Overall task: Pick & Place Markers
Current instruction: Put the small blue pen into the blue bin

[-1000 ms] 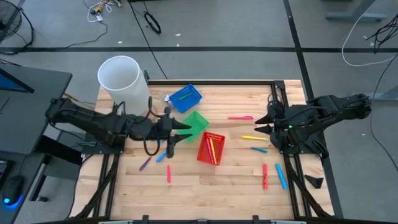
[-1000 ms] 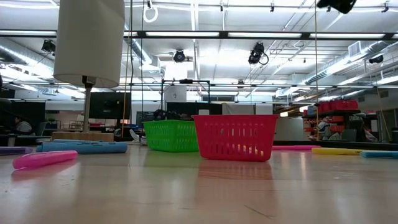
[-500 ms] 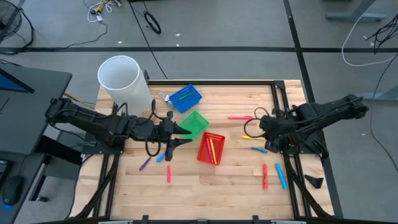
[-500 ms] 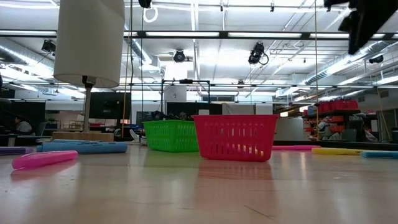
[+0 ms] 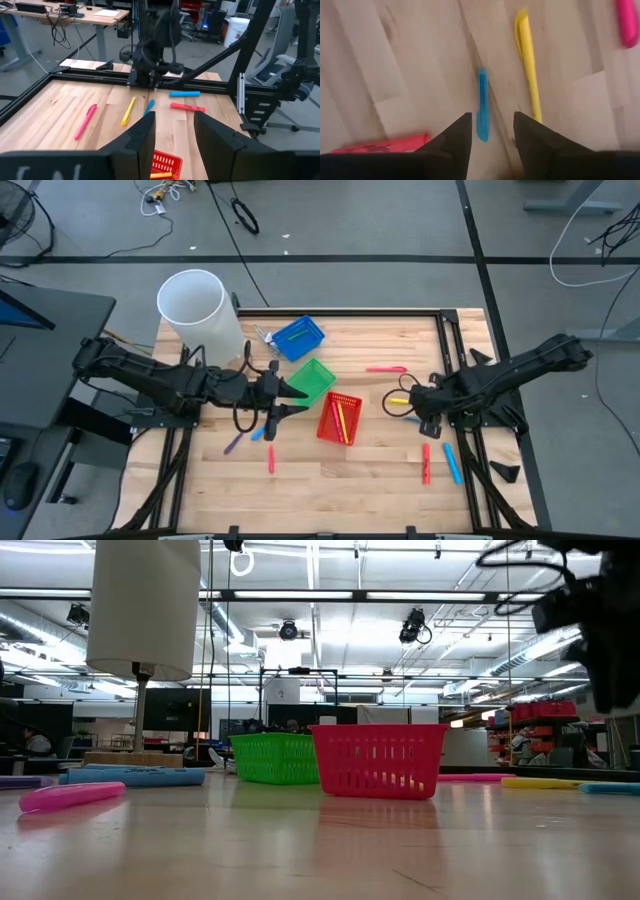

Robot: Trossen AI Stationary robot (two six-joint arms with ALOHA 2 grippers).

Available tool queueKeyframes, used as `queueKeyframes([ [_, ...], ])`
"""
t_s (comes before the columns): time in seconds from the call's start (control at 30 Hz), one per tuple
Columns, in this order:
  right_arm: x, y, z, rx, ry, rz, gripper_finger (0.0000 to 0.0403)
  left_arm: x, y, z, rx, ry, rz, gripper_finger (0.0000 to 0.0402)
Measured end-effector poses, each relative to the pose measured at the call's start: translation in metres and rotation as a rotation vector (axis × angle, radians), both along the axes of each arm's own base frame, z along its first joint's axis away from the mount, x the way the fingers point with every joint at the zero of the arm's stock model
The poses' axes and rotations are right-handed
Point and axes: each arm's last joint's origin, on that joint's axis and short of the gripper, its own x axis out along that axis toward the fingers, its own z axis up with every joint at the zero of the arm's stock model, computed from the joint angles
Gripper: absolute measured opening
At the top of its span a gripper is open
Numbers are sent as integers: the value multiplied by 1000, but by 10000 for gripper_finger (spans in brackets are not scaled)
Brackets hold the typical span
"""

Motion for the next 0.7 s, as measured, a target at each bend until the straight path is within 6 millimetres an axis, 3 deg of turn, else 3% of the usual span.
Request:
queueKeyframes([
  [0.33, -3, 2, -42, 108, 27, 5, 149, 0, 0, 0, 0, 1, 0, 140],
  [0.57, 8, 5, -60, 96, 6, 15, 149, 0, 0, -1, 3, 8, 0, 140],
  [0.7, 7, 4, -76, 51, 81, 3, 149, 0, 0, -1, 3, 8, 0, 140],
])
